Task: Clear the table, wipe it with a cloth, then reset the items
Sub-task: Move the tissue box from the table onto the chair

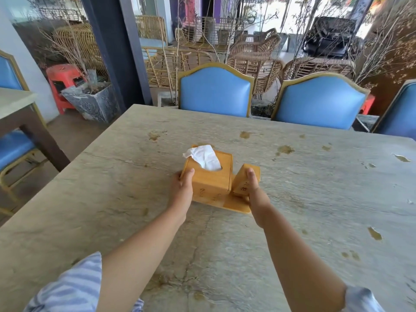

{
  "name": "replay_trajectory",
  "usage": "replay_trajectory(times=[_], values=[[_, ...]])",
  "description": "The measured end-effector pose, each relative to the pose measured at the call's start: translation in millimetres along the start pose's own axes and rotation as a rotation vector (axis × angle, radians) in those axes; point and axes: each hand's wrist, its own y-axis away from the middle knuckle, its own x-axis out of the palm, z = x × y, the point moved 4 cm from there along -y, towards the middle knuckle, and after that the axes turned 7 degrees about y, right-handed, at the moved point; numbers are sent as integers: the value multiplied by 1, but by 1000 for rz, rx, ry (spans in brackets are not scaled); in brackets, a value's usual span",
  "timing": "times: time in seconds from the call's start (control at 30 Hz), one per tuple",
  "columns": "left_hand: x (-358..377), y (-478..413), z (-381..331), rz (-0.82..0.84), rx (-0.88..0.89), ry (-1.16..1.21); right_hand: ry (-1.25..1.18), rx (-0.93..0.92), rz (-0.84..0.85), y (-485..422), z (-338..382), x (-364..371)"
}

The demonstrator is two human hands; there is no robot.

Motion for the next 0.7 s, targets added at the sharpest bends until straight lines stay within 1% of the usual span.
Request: replay_trajectory(times=[0.13,0.27,0.4,0.53,0.7], values=[[-1,2,-10,60,39,18,-42,-27,38,-4,-6,-5],[-3,8,-25,106,36,27,-69,-64,17,8,2,-10],[-6,24,-40,102,19,81,-50,-47,3,55,25,-10],[-16,51,-51,125,-19,124,-66,-51,-21,80,26,-26],[-18,99,-66,259,-57,62,-159,-46,-60,137,31,-52]])
